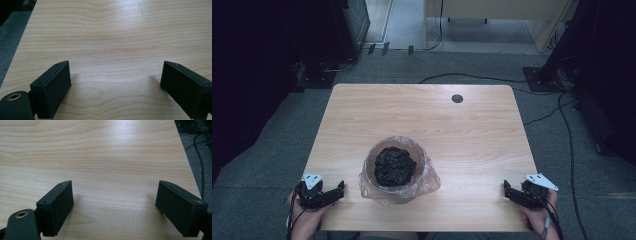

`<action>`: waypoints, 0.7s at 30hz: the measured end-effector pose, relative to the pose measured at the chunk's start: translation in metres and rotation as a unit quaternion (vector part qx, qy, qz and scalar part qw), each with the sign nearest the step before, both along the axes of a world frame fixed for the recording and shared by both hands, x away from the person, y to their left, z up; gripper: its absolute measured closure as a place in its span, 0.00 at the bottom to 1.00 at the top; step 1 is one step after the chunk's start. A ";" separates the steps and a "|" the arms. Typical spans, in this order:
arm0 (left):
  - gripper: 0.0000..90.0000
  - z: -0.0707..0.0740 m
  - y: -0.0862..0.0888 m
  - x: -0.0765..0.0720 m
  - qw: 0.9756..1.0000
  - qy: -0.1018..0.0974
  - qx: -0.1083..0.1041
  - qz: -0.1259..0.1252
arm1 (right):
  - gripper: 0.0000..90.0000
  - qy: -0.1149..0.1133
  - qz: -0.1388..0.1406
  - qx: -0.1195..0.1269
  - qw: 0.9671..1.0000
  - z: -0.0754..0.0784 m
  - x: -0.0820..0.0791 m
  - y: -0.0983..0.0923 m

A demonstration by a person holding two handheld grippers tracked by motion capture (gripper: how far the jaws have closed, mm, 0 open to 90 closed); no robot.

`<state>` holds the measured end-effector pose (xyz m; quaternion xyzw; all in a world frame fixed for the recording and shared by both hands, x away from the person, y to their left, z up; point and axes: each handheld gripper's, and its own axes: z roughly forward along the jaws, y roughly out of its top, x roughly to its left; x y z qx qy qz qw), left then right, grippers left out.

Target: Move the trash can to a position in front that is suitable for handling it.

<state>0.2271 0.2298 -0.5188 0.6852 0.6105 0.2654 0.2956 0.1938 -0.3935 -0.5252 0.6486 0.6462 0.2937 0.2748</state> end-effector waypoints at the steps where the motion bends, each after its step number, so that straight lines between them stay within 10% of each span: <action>1: 0.10 0.000 0.000 0.000 1.000 0.000 0.000 0.000 | 0.16 0.000 0.000 0.000 1.000 0.000 0.000 0.000; 14: 0.13 0.000 -0.002 -0.008 0.999 -0.004 0.001 -0.032 | 0.16 0.001 -0.003 -0.001 1.000 0.000 0.000 0.002; 21: 0.32 0.016 -0.020 -0.019 0.994 -0.026 -0.058 -0.088 | 0.16 0.001 -0.002 0.000 1.000 0.000 0.000 0.003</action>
